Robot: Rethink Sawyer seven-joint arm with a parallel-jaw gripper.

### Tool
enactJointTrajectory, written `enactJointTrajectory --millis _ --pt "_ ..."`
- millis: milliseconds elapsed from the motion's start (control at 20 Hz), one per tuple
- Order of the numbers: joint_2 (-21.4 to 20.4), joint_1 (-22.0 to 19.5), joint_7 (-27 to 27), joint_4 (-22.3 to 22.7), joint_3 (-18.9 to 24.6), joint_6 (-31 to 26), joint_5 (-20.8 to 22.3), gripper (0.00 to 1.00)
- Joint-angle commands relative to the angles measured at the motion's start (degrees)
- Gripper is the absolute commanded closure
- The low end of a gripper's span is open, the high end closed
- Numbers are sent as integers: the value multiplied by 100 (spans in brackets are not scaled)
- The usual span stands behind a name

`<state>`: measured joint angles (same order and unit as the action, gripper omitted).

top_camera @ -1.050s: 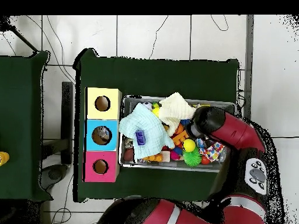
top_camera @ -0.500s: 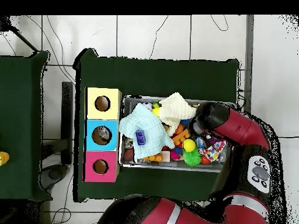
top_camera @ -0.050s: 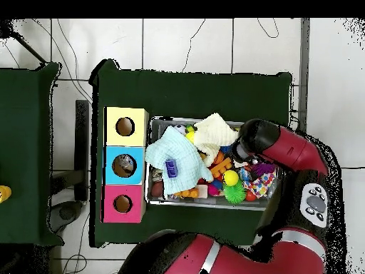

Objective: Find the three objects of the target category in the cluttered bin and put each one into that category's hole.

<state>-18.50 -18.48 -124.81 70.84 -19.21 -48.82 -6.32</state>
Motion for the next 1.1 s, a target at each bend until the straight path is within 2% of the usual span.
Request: enactJointTrajectory --millis 50,300,650,1100 --pt "131 -251 60 -254 135 -940 361 0" --pt "-161 -413 401 81 79 -971 551 0" --pt "-291 -562 398 621 197 -565 781 0" --pt "-14 -686 32 1092 583 133 690 0"
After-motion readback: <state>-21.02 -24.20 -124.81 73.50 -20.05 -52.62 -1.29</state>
